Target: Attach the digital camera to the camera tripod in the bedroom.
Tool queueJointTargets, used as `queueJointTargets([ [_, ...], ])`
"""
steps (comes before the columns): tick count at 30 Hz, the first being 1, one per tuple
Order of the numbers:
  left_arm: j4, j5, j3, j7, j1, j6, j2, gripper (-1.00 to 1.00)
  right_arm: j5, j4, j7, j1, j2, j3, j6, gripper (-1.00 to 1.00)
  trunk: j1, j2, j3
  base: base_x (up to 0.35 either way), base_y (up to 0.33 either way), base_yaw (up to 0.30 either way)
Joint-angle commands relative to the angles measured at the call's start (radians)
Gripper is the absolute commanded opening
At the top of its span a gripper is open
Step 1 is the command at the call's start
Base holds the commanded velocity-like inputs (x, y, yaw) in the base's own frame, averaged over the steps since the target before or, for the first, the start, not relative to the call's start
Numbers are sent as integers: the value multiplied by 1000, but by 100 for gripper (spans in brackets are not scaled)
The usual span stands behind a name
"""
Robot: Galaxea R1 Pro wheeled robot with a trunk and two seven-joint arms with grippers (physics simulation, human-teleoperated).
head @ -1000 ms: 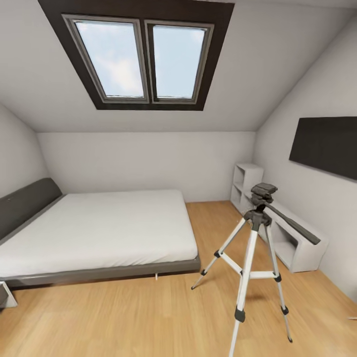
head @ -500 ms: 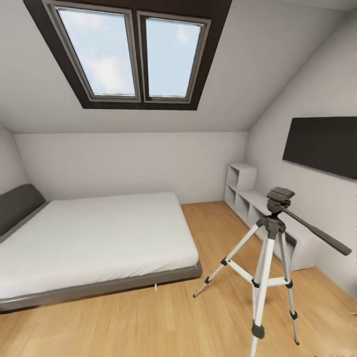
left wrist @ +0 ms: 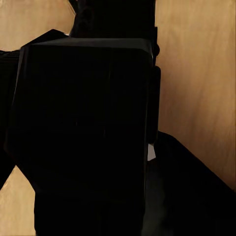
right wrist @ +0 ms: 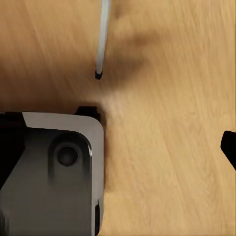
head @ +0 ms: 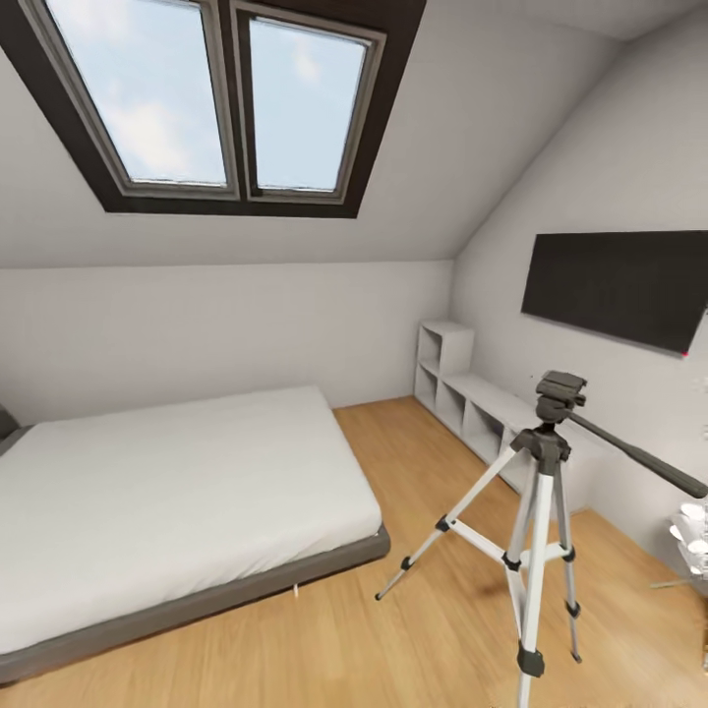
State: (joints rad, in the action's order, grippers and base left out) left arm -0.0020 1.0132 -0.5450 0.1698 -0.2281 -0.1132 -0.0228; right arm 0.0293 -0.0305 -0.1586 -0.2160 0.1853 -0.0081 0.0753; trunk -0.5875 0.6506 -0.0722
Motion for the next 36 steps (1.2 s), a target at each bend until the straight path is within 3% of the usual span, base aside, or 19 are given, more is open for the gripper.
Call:
queueJointTargets([
  [1, 0, 5, -9, 3, 0, -2, 0, -100, 3, -3, -2, -2, 0, -1, 6, 100, -1, 1, -2, 135, 333, -288],
  [18, 0, 5, -9, 4, 0, -3, 0, -100, 0, -4, -3, -2, 2, -3, -7, 100, -1, 1, -2, 130, 334, -288],
  [24, 0, 5, -9, 4, 0, -4, 0, -100, 0, -5, -12, 6, 0, -3, -82, 100, -1, 1, -2, 129, 332, -295],
  [36, 0, 5, -9, 4, 0, -3, -1, -100, -12, -5, -6, 16, -6, -3, -104, 100, -1, 1, -2, 101, 221, -299],
])
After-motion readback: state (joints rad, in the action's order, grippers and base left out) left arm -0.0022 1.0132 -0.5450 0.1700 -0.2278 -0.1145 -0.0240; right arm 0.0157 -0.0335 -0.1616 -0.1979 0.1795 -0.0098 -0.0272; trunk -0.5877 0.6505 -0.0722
